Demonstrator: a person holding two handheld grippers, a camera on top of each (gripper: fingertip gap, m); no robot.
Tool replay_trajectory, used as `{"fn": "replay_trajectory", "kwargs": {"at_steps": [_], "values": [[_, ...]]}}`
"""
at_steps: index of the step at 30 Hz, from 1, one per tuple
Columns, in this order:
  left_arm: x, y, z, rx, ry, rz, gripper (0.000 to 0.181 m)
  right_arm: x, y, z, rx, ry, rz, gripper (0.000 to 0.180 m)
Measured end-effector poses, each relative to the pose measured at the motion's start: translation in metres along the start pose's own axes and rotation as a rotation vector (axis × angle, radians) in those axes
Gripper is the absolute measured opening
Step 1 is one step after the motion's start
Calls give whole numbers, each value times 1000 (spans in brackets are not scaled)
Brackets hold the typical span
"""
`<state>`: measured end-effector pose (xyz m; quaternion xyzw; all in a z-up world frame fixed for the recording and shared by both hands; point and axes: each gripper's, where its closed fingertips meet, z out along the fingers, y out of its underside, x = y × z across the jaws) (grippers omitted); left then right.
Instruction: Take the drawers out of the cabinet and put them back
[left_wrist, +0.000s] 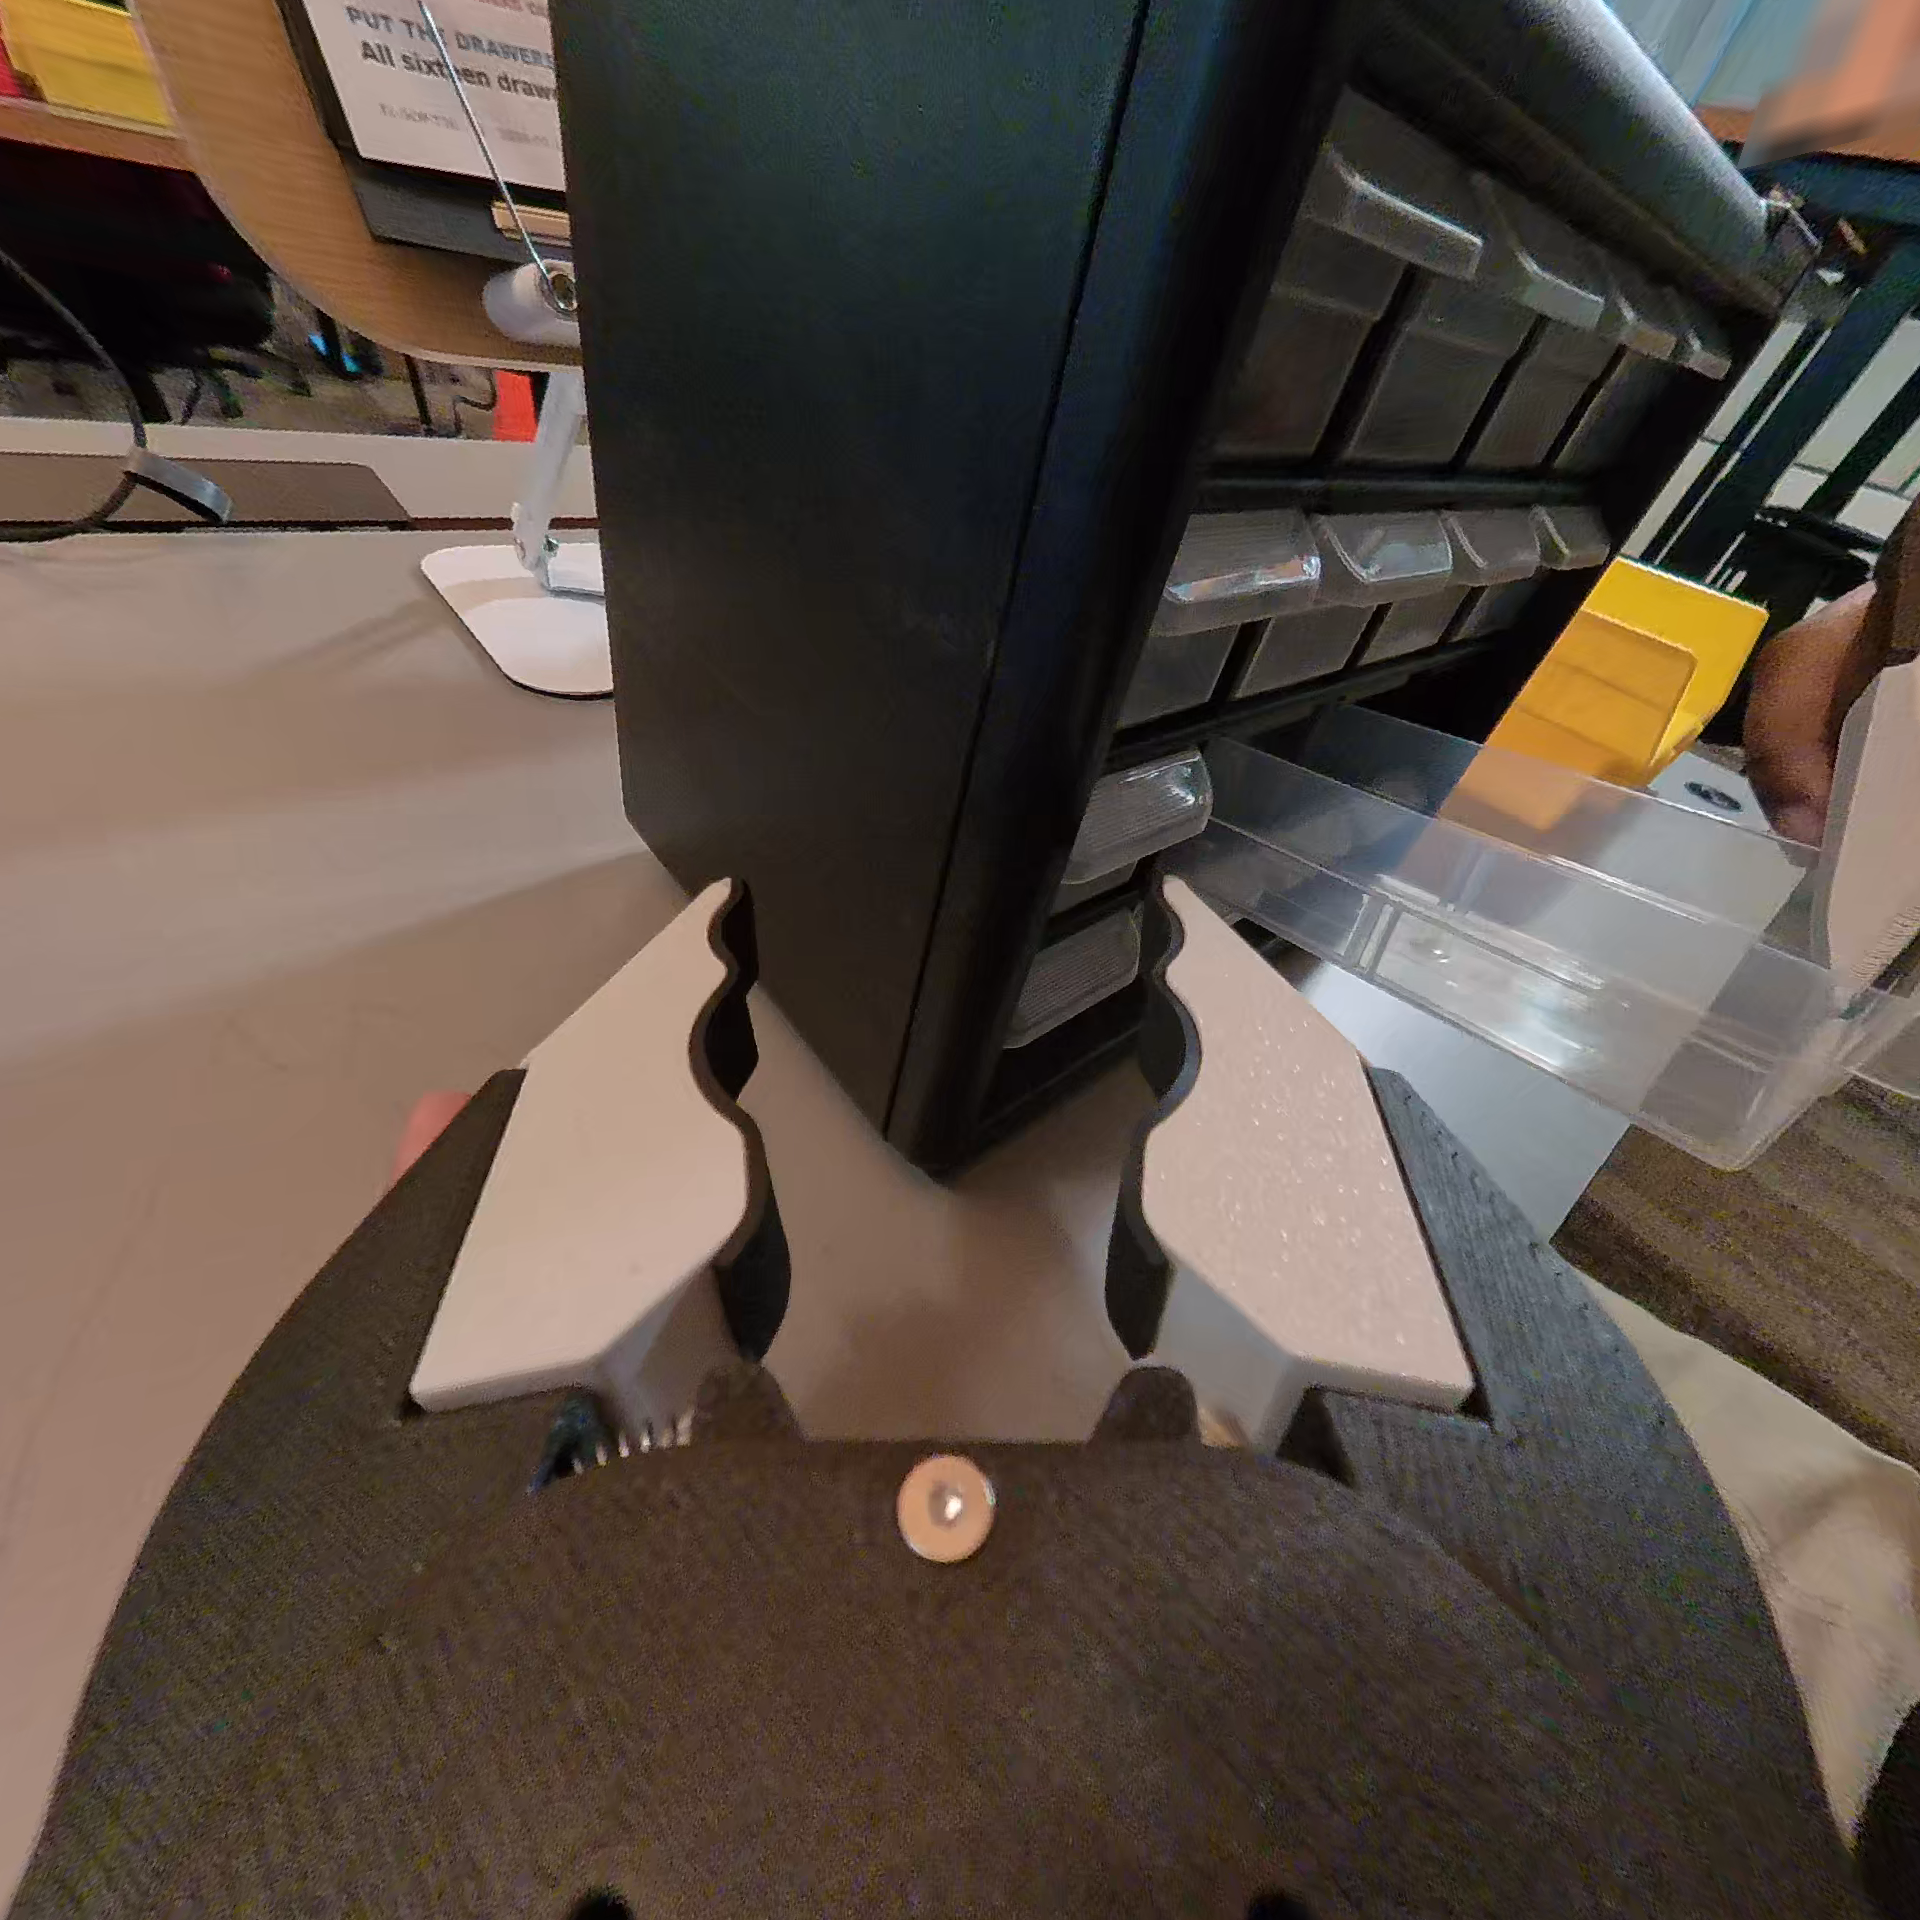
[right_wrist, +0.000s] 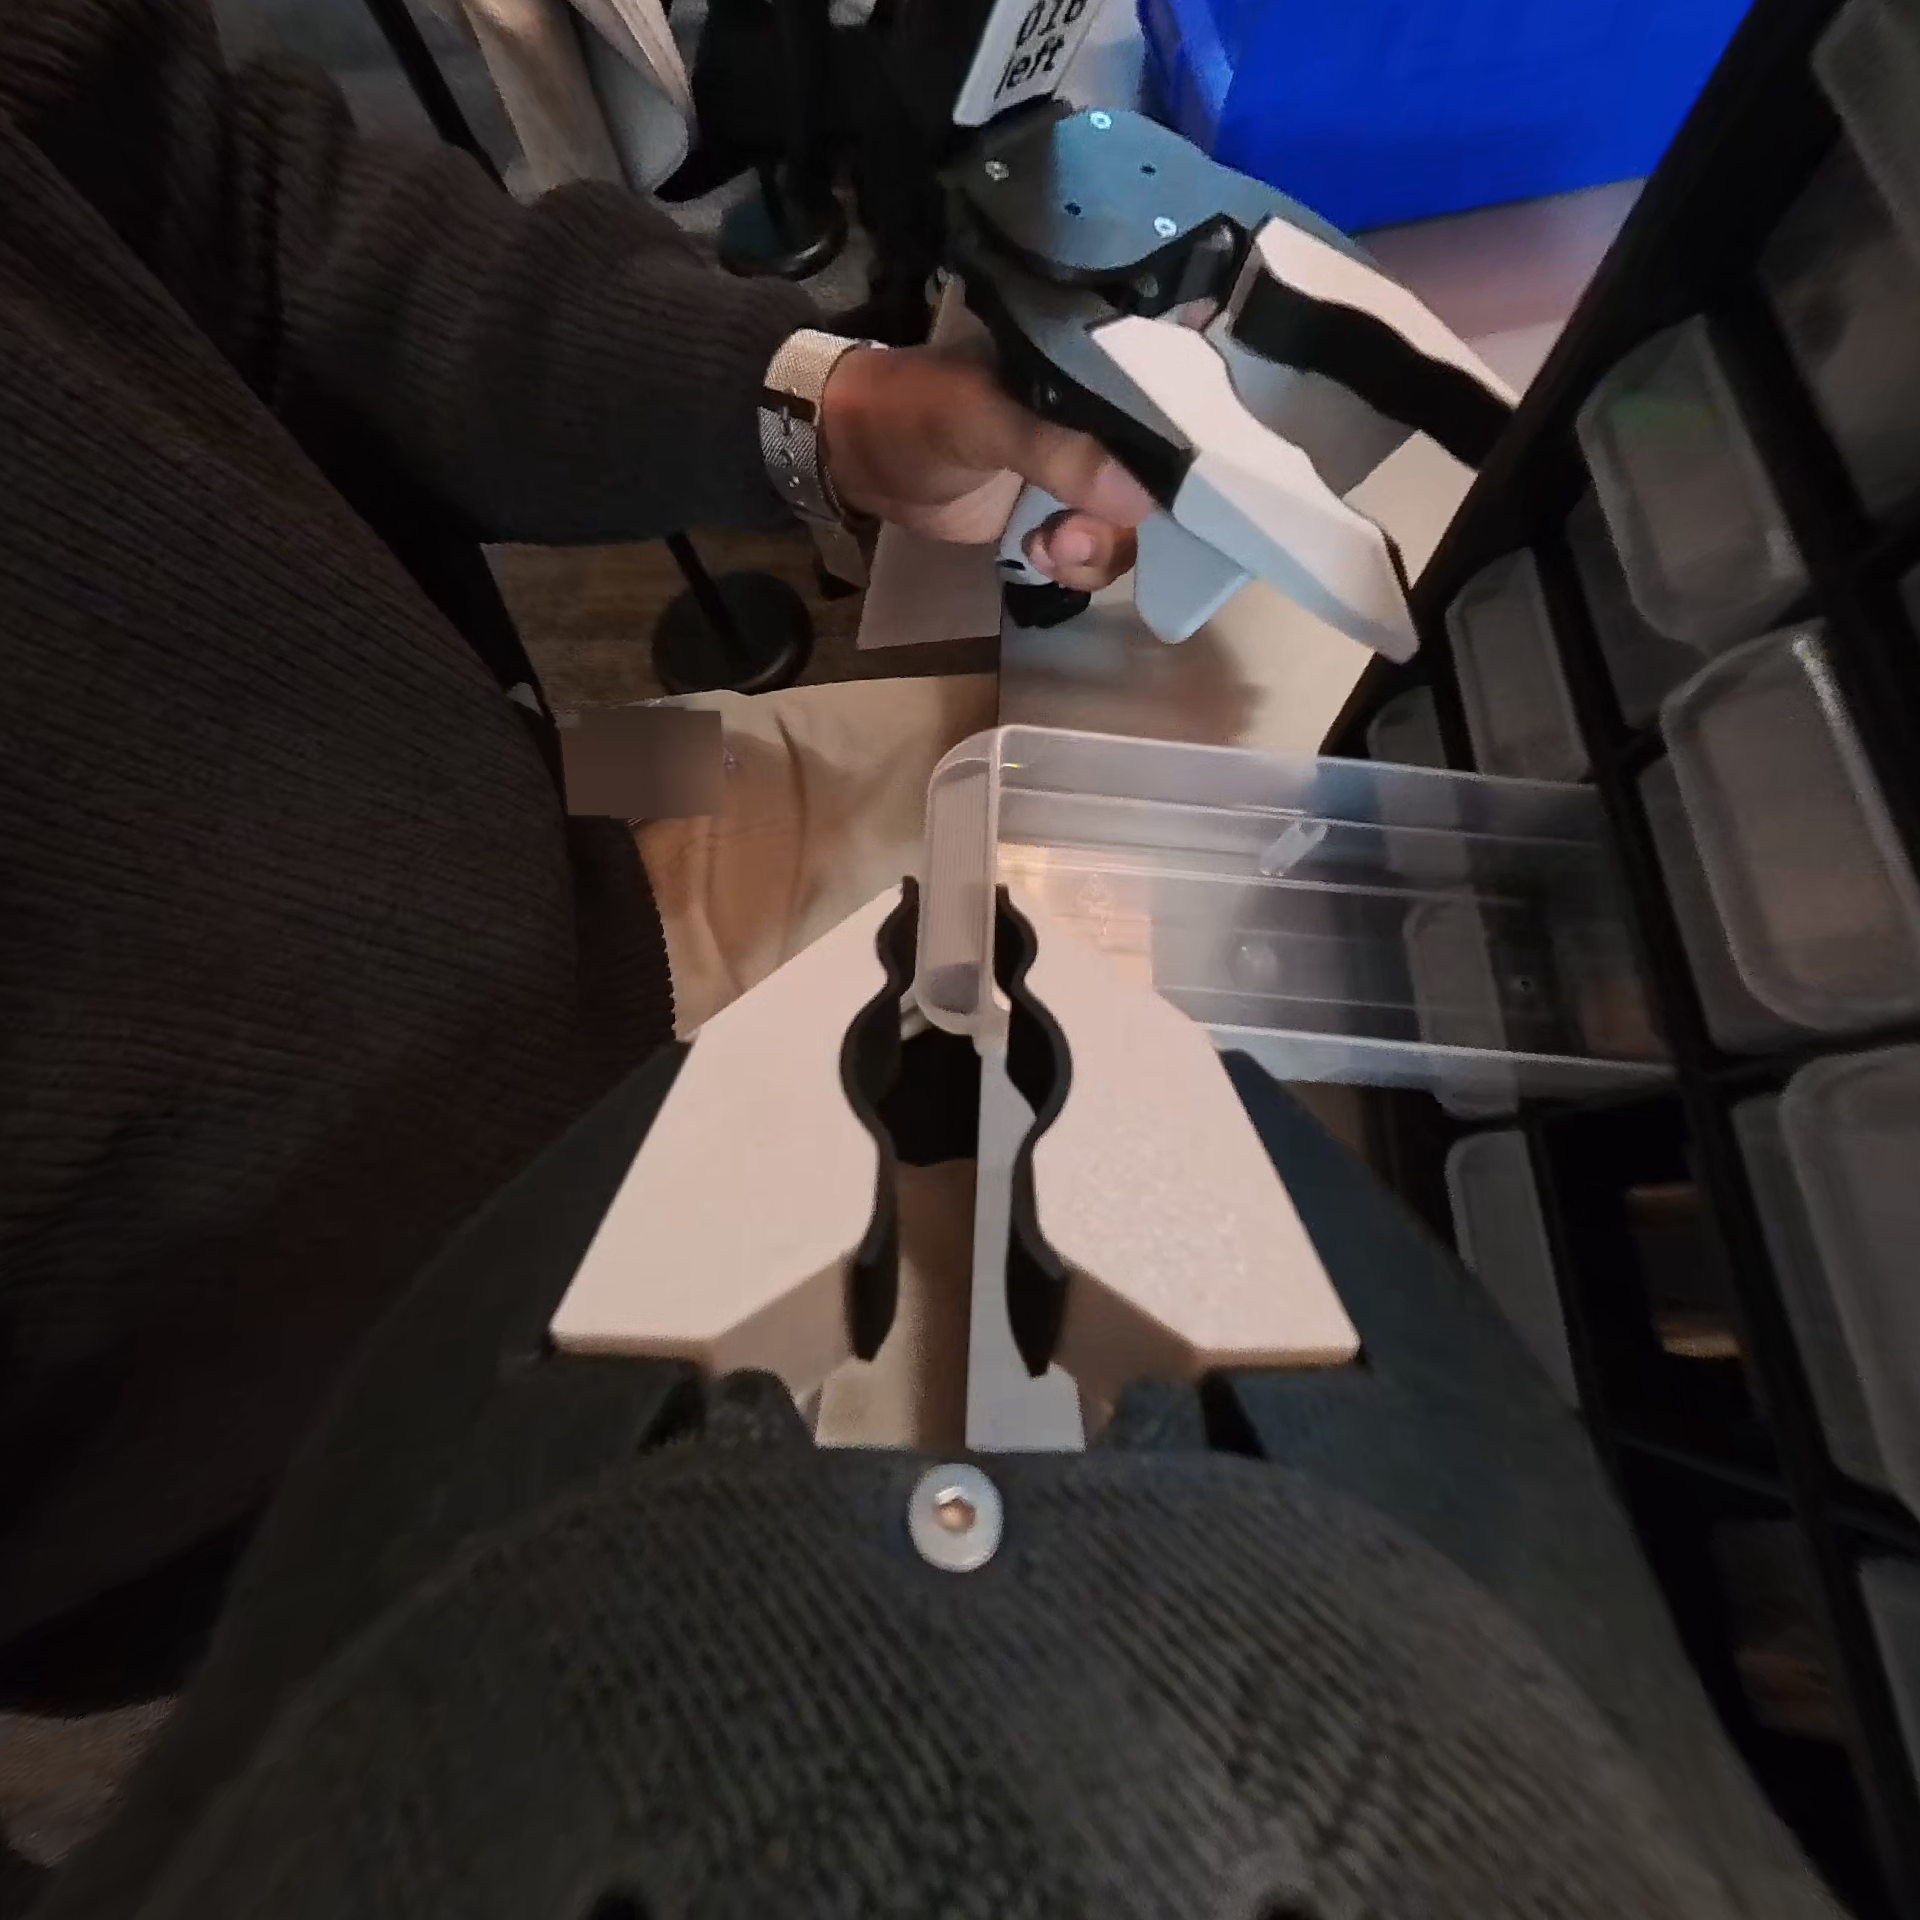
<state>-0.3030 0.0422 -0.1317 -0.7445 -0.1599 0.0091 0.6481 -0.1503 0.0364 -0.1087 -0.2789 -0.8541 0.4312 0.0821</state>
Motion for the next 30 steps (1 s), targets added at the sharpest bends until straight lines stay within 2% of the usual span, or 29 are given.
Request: {"fn": "replay_trajectory", "kwargs": {"at_steps": [3,5,7,9,12,15,18,21,26,30], "values": [[0,3,1,-15,2,-8,71,7,5,5,-22,57,-20,21],[-2,3,1,-13,-1,-24,71,21,17,8,-89,156,-34,15],[-5,2,0,-9,-2,-42,70,32,25,10,-133,239,-70,23],[-7,2,0,-8,-2,-60,70,34,25,12,-137,266,-84,26],[-9,2,-1,-7,-7,-73,70,35,22,4,-140,303,-82,40],[-10,2,-1,-7,-8,-76,70,24,6,-5,-82,295,-88,42],[-10,3,-1,-11,-5,-83,70,-10,-15,-2,13,157,-76,31],[-11,2,-1,-9,-5,-85,70,-29,-16,10,4,87,-75,18],[-9,5,-1,-31,3,-77,70,-2,23,29,-197,204,-59,5],[-9,6,0,-39,9,-88,69,16,28,26,-211,290,-54,0]]}}
